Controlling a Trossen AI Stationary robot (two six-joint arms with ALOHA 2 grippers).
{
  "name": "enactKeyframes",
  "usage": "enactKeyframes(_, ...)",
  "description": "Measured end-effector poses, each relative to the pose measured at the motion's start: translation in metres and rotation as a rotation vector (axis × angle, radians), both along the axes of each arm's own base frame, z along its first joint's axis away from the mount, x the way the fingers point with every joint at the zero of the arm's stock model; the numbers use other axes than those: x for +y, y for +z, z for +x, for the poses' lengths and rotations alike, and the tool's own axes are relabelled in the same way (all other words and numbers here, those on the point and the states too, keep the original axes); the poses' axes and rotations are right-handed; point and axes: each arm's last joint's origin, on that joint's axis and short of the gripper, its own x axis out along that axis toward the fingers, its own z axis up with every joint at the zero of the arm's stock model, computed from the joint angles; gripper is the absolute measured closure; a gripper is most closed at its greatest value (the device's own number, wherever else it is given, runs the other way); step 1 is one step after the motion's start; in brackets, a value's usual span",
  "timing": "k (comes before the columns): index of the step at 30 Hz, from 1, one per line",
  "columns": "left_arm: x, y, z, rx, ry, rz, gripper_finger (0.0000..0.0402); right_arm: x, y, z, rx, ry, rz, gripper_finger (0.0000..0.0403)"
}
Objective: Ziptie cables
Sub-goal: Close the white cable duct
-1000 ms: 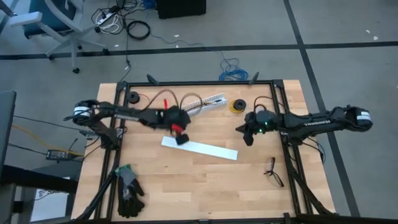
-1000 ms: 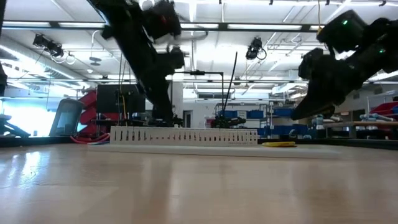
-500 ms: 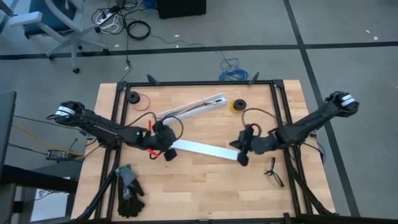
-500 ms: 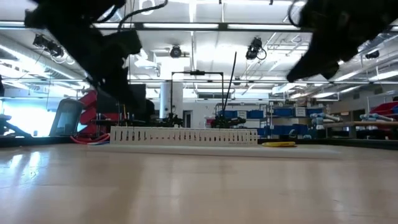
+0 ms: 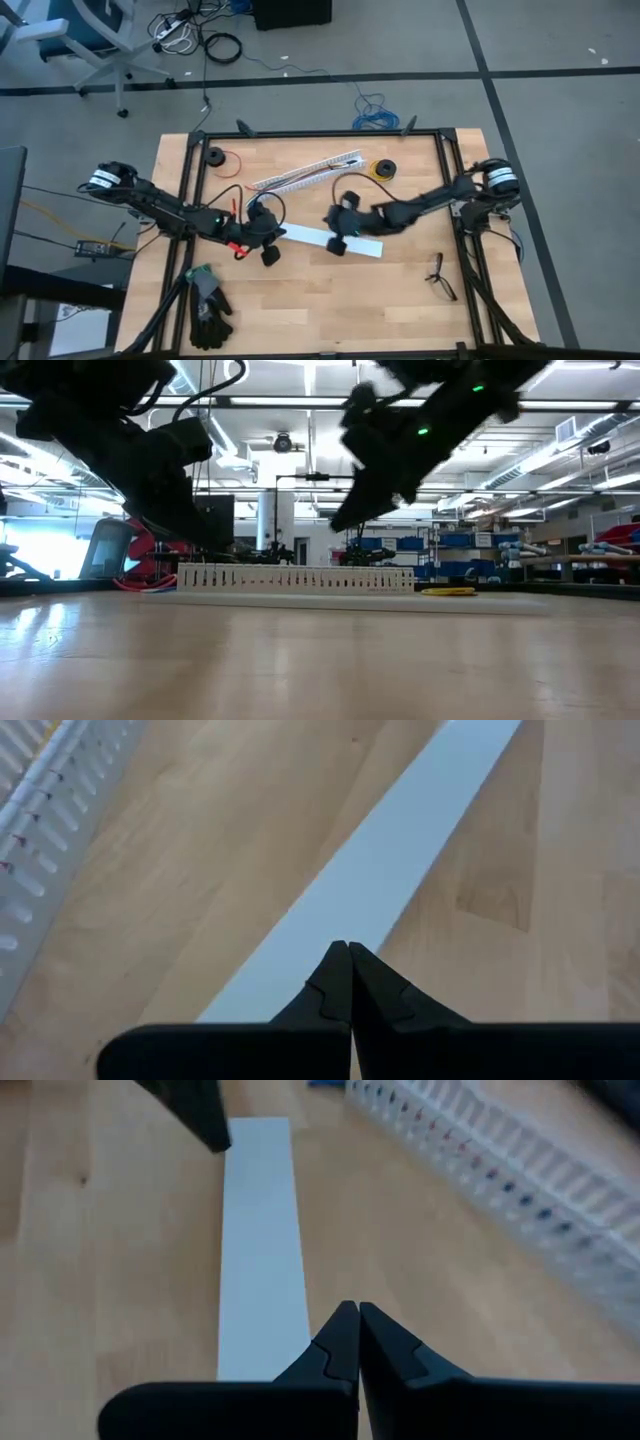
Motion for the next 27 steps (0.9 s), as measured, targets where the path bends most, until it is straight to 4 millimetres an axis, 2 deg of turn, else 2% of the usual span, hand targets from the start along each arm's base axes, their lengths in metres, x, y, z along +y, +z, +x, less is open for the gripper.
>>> enactKeyframes(5,0.0,0.0,0.0,0.006,-0.012,0.01,0.0401,-0.029,-0.004,0.034,0.016,0.175,0.225,0.0399)
enactKeyframes(9,-0.001,-0.001,-0.001,0.017,-0.021,0.006,0.0401,-0.041,-0.014,0.052,0.036,0.254,0.304,0.0366)
enactKeyframes(18,-0.002,-0.001,-0.001,0.023,-0.045,-0.018,0.04,-0.044,-0.028,0.085,0.022,0.363,0.19,0.0214)
enactKeyframes(23,-0.003,-0.001,-0.001,0.029,-0.073,-0.045,0.04,-0.044,-0.037,0.096,0.025,0.389,0.152,0.0126)
enactKeyframes(27,-0.003,-0.001,-0.001,0.029,-0.08,-0.052,0.04,-0.046,-0.041,0.104,-0.011,0.365,0.136,0.0075)
